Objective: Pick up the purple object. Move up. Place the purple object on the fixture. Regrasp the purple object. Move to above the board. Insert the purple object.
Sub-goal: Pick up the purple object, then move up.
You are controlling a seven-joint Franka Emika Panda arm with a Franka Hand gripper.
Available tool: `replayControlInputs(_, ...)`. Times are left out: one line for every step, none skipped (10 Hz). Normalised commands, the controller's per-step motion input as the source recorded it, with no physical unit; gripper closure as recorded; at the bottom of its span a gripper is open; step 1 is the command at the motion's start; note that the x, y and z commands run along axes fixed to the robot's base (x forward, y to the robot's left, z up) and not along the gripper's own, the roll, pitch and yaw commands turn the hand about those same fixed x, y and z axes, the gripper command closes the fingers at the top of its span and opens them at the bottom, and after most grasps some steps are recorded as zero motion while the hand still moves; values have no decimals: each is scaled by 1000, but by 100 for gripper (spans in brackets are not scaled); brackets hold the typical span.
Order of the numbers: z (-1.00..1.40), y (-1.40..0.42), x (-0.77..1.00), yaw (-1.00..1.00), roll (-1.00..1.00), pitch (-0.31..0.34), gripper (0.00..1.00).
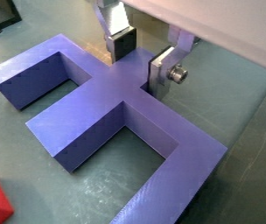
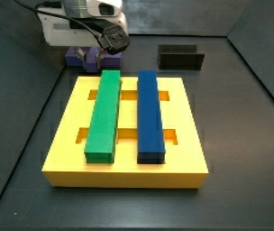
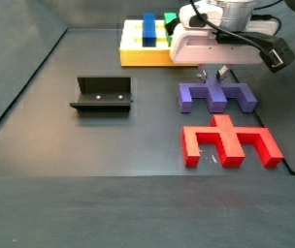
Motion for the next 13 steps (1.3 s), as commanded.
replayControlInputs(0,0,0,0,0,0,100)
replayControlInputs(0,0,0,0,0,0,100)
replayControlInputs(0,0,0,0,0,0,100)
replayControlInputs(0,0,0,0,0,0,100)
replayControlInputs(0,0,0,0,0,0,100)
replayControlInputs(0,0,0,0,0,0,100)
replayControlInputs(0,0,0,0,0,0,100)
replayControlInputs(0,0,0,0,0,0,100)
replayControlInputs(0,0,0,0,0,0,100)
replayControlInputs(833,0,0,0,0,0,100)
replayControlInputs(816,-20,-42,-36,-1,17,100)
replayControlInputs(576,-29,-95,-36,-30,60,100)
replayControlInputs(394,-17,-72,-21,-55,56,100)
